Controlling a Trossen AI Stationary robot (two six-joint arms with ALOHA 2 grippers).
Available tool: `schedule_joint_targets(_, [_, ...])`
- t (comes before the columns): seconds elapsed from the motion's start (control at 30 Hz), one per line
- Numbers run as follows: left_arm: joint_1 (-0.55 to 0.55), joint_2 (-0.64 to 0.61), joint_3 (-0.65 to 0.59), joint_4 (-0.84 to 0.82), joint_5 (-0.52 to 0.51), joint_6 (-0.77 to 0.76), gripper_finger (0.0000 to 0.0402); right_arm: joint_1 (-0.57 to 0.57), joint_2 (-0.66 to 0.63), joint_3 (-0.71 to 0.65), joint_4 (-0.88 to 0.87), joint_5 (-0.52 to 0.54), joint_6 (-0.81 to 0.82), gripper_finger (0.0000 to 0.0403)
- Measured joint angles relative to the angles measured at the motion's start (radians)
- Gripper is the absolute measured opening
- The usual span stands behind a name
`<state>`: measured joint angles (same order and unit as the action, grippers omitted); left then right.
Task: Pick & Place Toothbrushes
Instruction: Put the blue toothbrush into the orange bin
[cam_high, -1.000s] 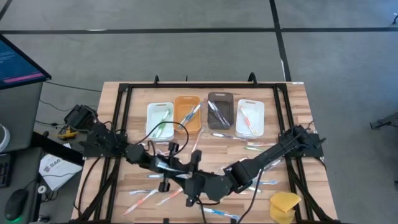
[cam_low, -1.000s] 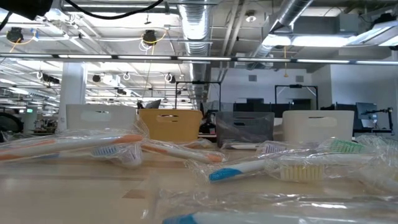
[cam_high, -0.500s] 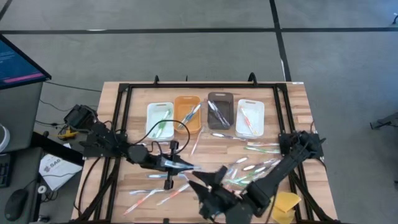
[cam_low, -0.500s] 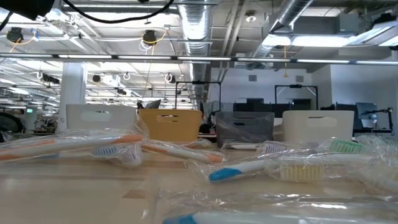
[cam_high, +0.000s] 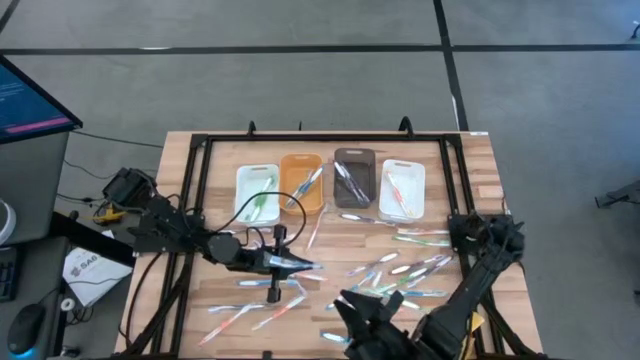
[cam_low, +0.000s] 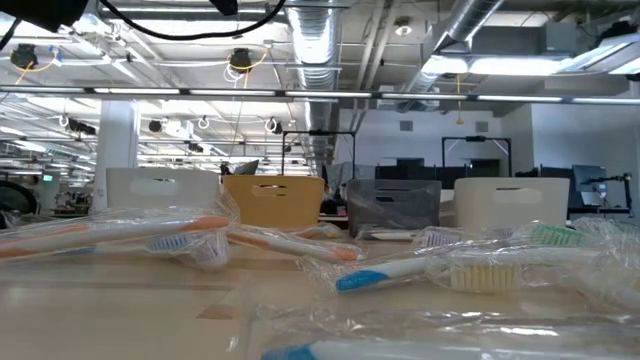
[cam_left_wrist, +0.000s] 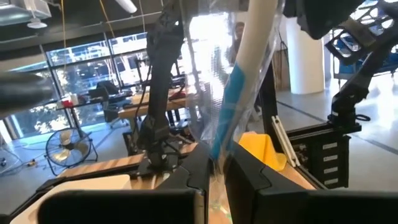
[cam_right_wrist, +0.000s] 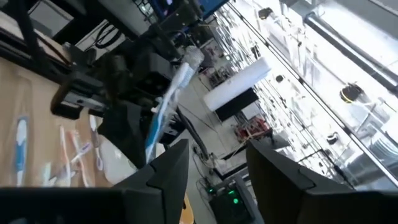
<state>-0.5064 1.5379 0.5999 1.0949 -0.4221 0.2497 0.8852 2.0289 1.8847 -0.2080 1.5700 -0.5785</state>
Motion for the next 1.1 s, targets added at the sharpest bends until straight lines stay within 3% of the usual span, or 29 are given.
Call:
schedule_joint_targets(0.1, [0.000, 0.000, 0.000, -0.008, -0.001, 0.000, 0.0018, 0.014, -0.032, -0.001, -0.118, 0.001, 0.104, 0.0135])
schedule_joint_targets(0.17, [0.000, -0.012, 0.000, -0.028, -0.006, 0.000, 0.0018, 0.025, -0.070, -0.001, -0.267, 0.000, 0.259, 0.0121])
schedule_joint_targets(0.37, [-0.004, -0.100, 0.000, -0.143, -0.020, -0.017, 0.0018, 0.060, -0.206, 0.000, -0.929, -0.004, 1.069, 0.0084])
schedule_joint_targets(0.5, [-0.004, -0.184, 0.000, -0.228, -0.031, -0.028, 0.0018, 0.068, -0.250, 0.000, -1.342, -0.107, 1.598, 0.0069])
schedule_joint_targets(0.53, [-0.004, -0.206, 0.000, -0.258, -0.045, -0.037, 0.0018, 0.067, -0.256, -0.007, -1.369, -0.119, 1.700, 0.0067])
schedule_joint_targets(0.63, [-0.001, -0.264, 0.000, -0.334, -0.059, -0.081, 0.0018, 0.055, -0.304, -0.087, -1.318, -0.144, 1.657, 0.0062])
schedule_joint_targets(0.7, [0.000, -0.295, 0.000, -0.380, -0.062, -0.118, 0.0018, 0.047, -0.347, -0.143, -1.367, -0.163, 1.751, 0.0059])
schedule_joint_targets(0.83, [0.000, -0.319, 0.000, -0.430, -0.061, -0.157, 0.0018, 0.072, -0.481, -0.337, -1.355, -0.165, 1.919, 0.0058])
schedule_joint_targets(0.97, [0.000, -0.319, 0.000, -0.437, -0.061, -0.158, 0.0018, 0.118, -0.631, -0.557, -1.353, -0.127, 2.155, 0.0058])
schedule_joint_targets(1.1, [0.003, -0.319, 0.000, -0.444, -0.066, -0.153, 0.0019, 0.153, -0.757, -0.752, -1.332, -0.013, 2.368, 0.0058])
